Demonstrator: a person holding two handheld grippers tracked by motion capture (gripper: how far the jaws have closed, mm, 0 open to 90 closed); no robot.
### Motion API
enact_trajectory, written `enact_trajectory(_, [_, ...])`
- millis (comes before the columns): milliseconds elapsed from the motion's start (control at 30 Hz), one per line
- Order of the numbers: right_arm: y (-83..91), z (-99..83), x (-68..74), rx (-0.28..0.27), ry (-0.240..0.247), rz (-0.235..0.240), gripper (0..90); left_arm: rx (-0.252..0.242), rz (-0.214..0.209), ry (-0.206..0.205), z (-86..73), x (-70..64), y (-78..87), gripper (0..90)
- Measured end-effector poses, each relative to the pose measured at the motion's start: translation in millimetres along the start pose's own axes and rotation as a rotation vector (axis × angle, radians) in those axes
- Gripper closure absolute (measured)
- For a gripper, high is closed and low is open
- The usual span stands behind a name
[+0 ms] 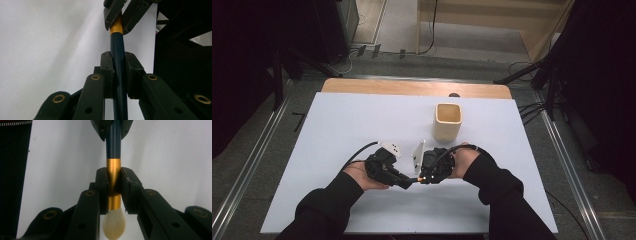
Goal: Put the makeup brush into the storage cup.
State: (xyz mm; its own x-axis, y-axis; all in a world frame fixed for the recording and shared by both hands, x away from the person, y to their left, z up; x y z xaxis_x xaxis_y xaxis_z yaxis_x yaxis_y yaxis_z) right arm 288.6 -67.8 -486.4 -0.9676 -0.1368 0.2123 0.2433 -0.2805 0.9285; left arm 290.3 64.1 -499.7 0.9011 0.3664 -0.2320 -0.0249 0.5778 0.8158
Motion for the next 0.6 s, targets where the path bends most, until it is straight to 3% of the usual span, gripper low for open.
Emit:
enact_trajectory(167, [0.5,-1.6,0.1,-0.039,-0.022,0.009,71.3,0.014,-0.021,0.007,-0.5,-1.4,1.1,79.7])
enact_trajectory(300, [4.7,-2.9,-0.1,-0.068,-0.011,-0.01,53.9,0.005,-0.014,0.023,-0.1,-1.8,3.7,79.8])
enact_trajectory(333, [8.0,-3.8,-2.1,-0.118,-0.003,-0.024,48.0,0.004,-0.021,0.027,-0.3,-1.7,4.8,79.7])
enact_trajectory(433, [13.7,-10.9,-2.4,-0.18,-0.03,-0.044,41.3,-0.015,-0.012,0.035,-1.5,1.7,9.5,79.7])
enact_trajectory(600, [19.9,-27.7,-1.5,-0.259,-0.086,-0.086,37.3,-0.054,-0.007,0.067,-6.0,7.8,22.0,79.7])
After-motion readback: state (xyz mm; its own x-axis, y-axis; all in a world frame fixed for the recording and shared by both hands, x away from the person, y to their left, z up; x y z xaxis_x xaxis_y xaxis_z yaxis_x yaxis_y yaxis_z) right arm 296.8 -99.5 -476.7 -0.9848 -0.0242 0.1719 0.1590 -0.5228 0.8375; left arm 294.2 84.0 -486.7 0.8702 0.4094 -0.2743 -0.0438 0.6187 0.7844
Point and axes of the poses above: each handheld gripper's, and its own axes: y roughly backward along the jaws, z roughly out of its top, x roughly to its left, the point moved 6 cm from there along -y, roughly forward along the jaws, and after that the axes turned 15 degrees about z, right-handed, at the moved point
